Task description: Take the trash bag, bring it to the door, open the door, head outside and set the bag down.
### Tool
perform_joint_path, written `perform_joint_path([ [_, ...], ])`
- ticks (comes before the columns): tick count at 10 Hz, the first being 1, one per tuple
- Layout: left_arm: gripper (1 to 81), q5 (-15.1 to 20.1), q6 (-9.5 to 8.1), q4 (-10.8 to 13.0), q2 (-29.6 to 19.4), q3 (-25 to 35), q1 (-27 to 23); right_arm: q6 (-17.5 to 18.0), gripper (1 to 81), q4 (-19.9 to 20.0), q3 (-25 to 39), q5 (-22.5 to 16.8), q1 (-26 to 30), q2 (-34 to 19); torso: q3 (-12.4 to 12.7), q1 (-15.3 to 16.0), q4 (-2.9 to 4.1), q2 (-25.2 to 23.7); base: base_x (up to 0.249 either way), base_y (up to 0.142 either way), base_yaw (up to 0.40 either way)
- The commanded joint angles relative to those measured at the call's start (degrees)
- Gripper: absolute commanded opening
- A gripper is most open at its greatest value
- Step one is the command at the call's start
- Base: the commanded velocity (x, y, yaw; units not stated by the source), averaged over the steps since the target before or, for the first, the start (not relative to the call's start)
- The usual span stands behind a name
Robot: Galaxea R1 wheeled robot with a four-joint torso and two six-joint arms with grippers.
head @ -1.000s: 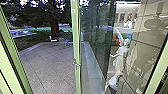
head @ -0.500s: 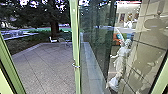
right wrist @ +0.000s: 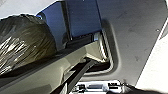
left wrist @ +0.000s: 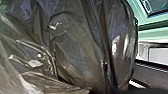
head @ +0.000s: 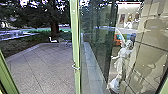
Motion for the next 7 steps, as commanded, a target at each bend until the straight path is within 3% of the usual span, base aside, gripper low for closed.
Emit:
perform_joint_path([
  [1, 1.0, 4.4, 0.20, 0.3, -0.1, 0.5, -3.2, -0.1, 81.1, -0.2, 0.9, -3.4, 3.3, 0.4, 0.0, 0.0, 0.00, 0.0, 0.075, 0.000, 0.000],
  [7, 1.0, 4.4, 0.20, 0.3, -0.1, 0.5, -3.2, -0.1, 81.1, -0.4, 0.8, -3.4, 3.2, 0.4, 0.0, 0.0, 0.00, 0.0, 0.076, 0.000, 0.000],
])
